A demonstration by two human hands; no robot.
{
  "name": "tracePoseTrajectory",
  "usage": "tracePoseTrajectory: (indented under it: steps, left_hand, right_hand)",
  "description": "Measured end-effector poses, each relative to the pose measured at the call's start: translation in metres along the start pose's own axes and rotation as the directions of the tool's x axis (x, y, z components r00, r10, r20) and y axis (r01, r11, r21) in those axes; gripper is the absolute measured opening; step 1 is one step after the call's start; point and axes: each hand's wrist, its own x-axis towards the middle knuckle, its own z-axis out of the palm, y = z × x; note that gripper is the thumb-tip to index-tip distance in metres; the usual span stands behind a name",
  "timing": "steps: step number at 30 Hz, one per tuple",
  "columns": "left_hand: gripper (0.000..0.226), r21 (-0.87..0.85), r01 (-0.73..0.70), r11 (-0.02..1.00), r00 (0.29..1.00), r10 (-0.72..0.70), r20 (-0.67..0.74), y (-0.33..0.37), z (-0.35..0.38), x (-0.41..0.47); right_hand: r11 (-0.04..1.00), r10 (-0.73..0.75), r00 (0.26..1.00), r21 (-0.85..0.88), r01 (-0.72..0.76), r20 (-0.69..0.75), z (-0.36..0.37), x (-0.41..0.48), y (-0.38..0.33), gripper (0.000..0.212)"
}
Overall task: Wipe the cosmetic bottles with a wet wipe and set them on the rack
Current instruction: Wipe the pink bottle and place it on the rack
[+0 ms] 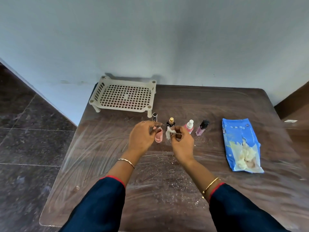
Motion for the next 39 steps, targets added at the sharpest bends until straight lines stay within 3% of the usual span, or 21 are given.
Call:
tracePoseTrajectory:
  steps: [3,7,9,12,14,16,18,21,24,29,33,39]
  left_hand:
    - [0.022,-0.261,0.122,0.958,0.992,-0.121,0.019,0.0,0.0,0.007]
    - [0.02,-0.55,0.281,0.787,0.956,-0.277,0.093,0.003,-0.006,0.012]
    - [0.02,-0.626,0.349,0.698,0.933,-0.321,0.162,0.001,-0.006,0.008]
    - [0.017,-0.716,0.43,0.55,0.891,-0.385,0.239,0.0,-0.003,-0.006]
    - [0.016,-0.778,0.426,0.461,0.881,-0.405,0.243,-0.002,0.0,-0.011]
    - [0.016,-0.783,0.415,0.464,0.883,-0.411,0.225,-0.005,0.0,-0.011]
    - [0.017,-0.773,0.414,0.481,0.888,-0.399,0.227,-0.004,-0.004,-0.011]
    - [0.015,-0.785,0.425,0.451,0.893,-0.352,0.281,0.005,-0.014,-0.013]
    - [0.013,-0.769,0.396,0.502,0.913,-0.304,0.272,0.015,-0.022,-0.012]
    - [0.013,-0.812,0.372,0.45,0.917,-0.315,0.246,0.013,-0.038,-0.007]
    - [0.012,-0.835,0.332,0.439,0.928,-0.311,0.206,0.004,-0.048,-0.001]
    - [0.012,-0.877,0.295,0.381,0.935,-0.302,0.183,0.01,-0.064,0.006]
  right_hand:
    - [0.989,-0.142,0.99,-0.048,0.142,0.006,0.009,0.007,-0.008,0.025]
    - [0.905,-0.398,0.914,-0.132,0.405,0.079,0.014,0.004,-0.015,0.023]
    - [0.853,-0.47,0.874,-0.189,0.486,0.128,0.009,-0.005,-0.008,0.017]
    - [0.799,-0.519,0.836,-0.247,0.549,0.18,-0.002,-0.023,0.002,0.033]
    - [0.745,-0.553,0.803,-0.299,0.596,0.224,-0.009,-0.034,0.007,0.028]
    - [0.707,-0.557,0.783,-0.335,0.622,0.278,-0.014,-0.042,0.012,0.017]
    - [0.697,-0.534,0.784,-0.362,0.62,0.316,-0.019,-0.048,0.01,0.027]
    - [0.673,-0.572,0.773,-0.382,0.634,0.274,-0.02,-0.047,-0.012,0.026]
    - [0.653,-0.61,0.759,-0.398,0.645,0.228,-0.014,-0.035,-0.037,0.016]
    - [0.509,-0.605,0.711,-0.512,0.692,0.36,-0.016,-0.059,-0.031,0.031]
    - [0.57,-0.54,0.763,-0.512,0.642,0.355,-0.021,-0.091,-0.007,0.033]
    - [0.603,-0.586,0.77,-0.5,0.622,0.251,-0.024,-0.076,-0.026,0.023]
